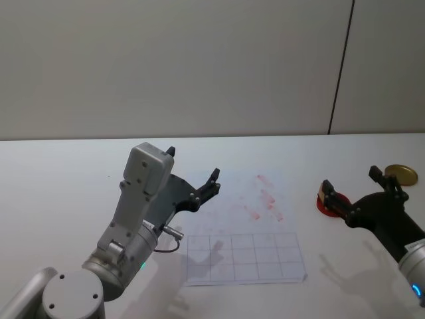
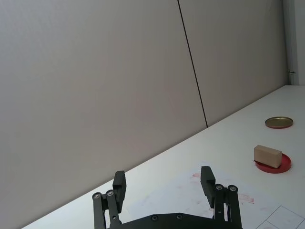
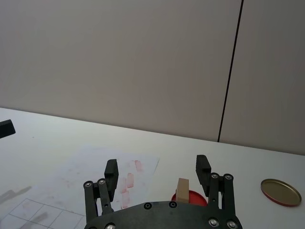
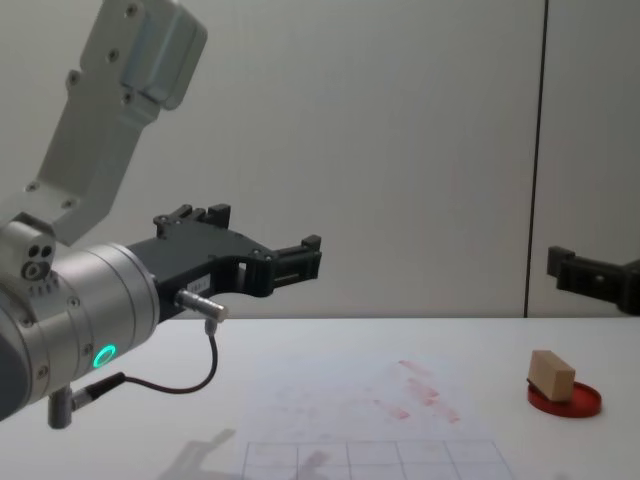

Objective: Use the one hand to pick up the stamp and affix it onto the A4 paper.

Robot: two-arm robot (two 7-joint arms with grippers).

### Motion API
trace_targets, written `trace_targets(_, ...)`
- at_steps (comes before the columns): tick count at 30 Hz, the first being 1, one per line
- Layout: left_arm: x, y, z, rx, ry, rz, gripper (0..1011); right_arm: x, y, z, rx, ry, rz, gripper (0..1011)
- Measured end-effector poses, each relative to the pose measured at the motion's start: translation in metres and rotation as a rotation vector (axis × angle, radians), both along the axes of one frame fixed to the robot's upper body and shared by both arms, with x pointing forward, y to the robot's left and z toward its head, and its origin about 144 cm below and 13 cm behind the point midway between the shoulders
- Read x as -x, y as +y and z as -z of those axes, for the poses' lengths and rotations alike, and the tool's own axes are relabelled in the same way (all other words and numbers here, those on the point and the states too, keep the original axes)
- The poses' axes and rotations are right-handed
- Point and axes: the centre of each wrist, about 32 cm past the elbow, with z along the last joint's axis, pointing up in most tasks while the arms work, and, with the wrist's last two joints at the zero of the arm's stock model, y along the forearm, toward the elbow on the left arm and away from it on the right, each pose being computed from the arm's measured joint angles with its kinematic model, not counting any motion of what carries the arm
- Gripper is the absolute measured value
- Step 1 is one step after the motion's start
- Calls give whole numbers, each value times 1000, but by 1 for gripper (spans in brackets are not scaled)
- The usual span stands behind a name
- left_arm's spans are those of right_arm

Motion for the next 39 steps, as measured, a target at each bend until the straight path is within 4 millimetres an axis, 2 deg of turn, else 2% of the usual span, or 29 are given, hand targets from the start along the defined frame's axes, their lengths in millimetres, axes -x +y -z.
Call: trace_targets(39,0,0,0,0,0,0,993,1,1,-1,-1,0,-2,1001)
